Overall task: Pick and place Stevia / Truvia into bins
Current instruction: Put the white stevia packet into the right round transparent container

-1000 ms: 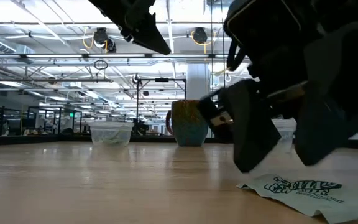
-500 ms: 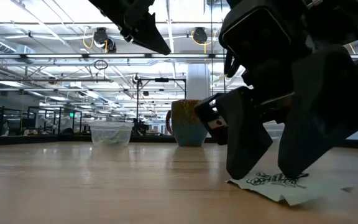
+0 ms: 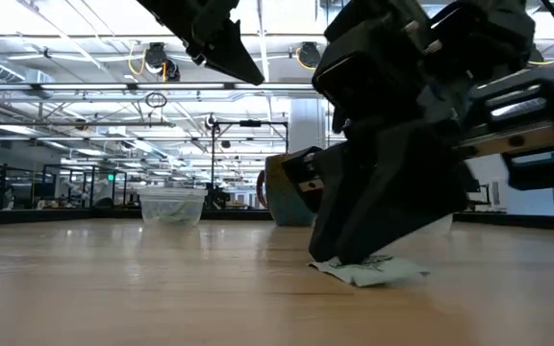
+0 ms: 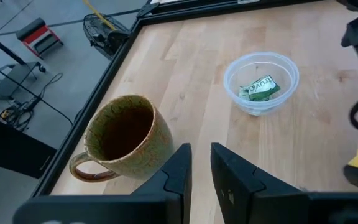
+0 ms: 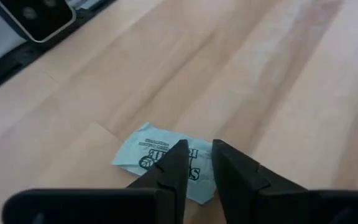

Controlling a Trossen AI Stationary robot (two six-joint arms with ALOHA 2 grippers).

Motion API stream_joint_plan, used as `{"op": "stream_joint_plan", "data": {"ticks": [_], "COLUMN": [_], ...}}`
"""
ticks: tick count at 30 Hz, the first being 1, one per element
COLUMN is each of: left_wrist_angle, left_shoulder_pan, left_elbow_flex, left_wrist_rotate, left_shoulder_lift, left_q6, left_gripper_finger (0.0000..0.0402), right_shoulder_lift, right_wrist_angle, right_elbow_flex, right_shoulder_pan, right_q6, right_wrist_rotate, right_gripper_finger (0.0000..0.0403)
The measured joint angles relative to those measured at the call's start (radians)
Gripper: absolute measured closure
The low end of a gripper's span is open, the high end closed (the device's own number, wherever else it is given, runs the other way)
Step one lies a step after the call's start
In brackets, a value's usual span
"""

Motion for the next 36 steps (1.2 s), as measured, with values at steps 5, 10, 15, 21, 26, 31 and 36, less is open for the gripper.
{"op": "stream_joint_plan", "data": {"ticks": [5,10,15,21,26,31,36], "left_wrist_angle": [0.0,0.0,0.0,0.0,0.0,0.0,0.008], "left_shoulder_pan": [0.0,0.0,0.0,0.0,0.0,0.0,0.0], "left_elbow_flex": [0.0,0.0,0.0,-0.001,-0.001,-0.001,-0.001], "left_wrist_rotate": [0.0,0.0,0.0,0.0,0.0,0.0,0.0], "left_shoulder_lift": [0.0,0.0,0.0,0.0,0.0,0.0,0.0], "left_q6": [0.0,0.0,0.0,0.0,0.0,0.0,0.0], "left_gripper_finger": [0.0334,0.0334,0.0334,0.0334,0.0334,0.0334,0.0334], "right_shoulder_lift": [0.0,0.0,-0.007,-0.069,-0.212,-0.388,-0.538], "right_wrist_angle": [-0.027,-0.045,-0.046,-0.079,-0.259,-0.532,-0.782], "right_elbow_flex": [0.0,0.0,-0.001,-0.005,-0.006,-0.006,-0.013], "right_shoulder_pan": [-0.025,-0.029,-0.029,-0.029,-0.024,-0.015,-0.021], "right_q6": [-0.04,-0.115,-0.125,-0.08,-0.084,-0.067,0.044], "right_wrist_rotate": [0.039,0.085,0.09,0.097,0.234,0.457,0.695], "right_gripper_finger": [0.0356,0.0377,0.0398,0.04,0.0401,0.0402,0.0402]}}
